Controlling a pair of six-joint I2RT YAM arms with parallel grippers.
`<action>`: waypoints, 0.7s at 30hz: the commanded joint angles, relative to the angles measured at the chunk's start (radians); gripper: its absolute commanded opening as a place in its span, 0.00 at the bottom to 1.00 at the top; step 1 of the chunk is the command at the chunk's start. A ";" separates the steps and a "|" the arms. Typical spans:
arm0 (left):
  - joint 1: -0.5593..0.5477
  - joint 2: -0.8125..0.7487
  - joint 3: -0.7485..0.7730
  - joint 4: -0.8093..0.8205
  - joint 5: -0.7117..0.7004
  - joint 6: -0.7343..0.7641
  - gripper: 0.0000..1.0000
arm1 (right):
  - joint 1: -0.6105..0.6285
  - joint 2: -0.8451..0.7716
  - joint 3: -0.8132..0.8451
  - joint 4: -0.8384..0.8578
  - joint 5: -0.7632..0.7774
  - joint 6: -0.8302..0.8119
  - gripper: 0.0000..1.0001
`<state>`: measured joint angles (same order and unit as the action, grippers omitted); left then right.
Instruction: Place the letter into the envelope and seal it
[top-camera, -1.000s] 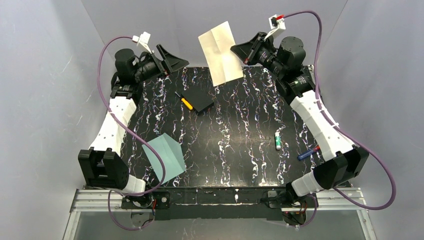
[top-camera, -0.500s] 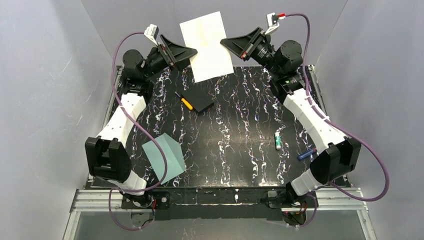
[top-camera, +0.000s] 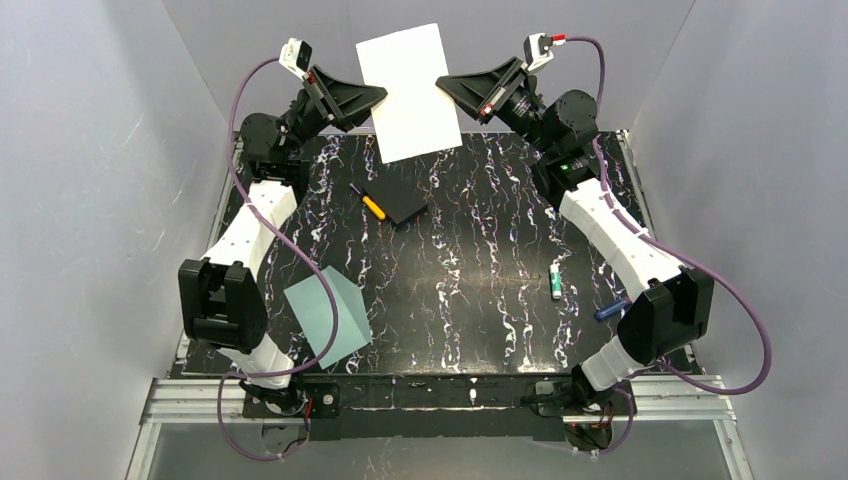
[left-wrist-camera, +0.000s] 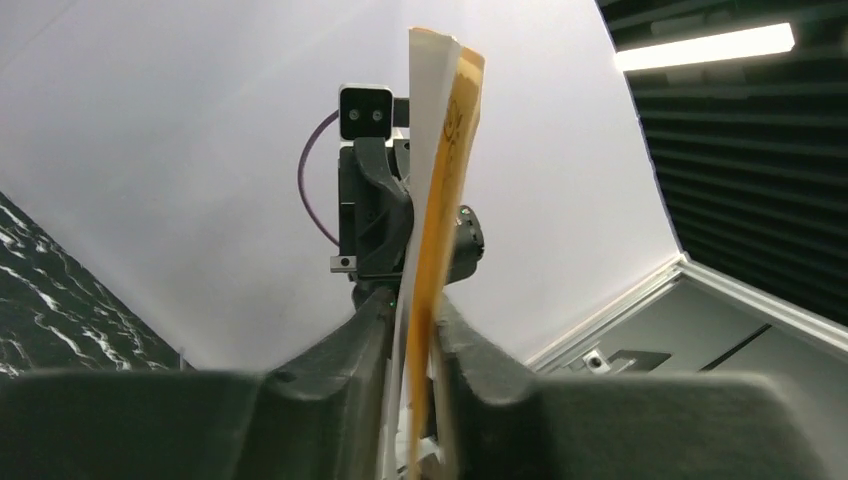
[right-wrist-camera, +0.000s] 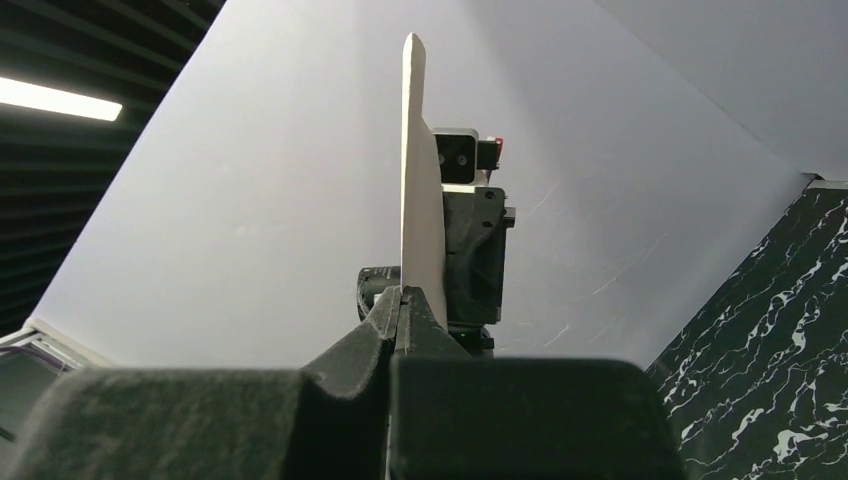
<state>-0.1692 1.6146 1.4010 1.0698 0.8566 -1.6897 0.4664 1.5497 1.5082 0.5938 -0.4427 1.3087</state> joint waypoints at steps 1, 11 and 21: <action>0.002 -0.028 0.027 0.090 0.027 -0.010 0.33 | 0.005 -0.013 0.000 0.066 0.033 0.019 0.01; -0.006 -0.034 0.050 0.096 0.069 -0.021 0.43 | 0.014 0.013 -0.026 0.159 0.041 0.105 0.01; -0.005 -0.020 0.051 0.217 0.067 -0.109 0.04 | 0.021 0.040 -0.137 0.345 0.083 0.227 0.01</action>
<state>-0.1719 1.6146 1.4223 1.1725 0.9154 -1.7649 0.4812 1.5703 1.4254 0.7265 -0.4042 1.4372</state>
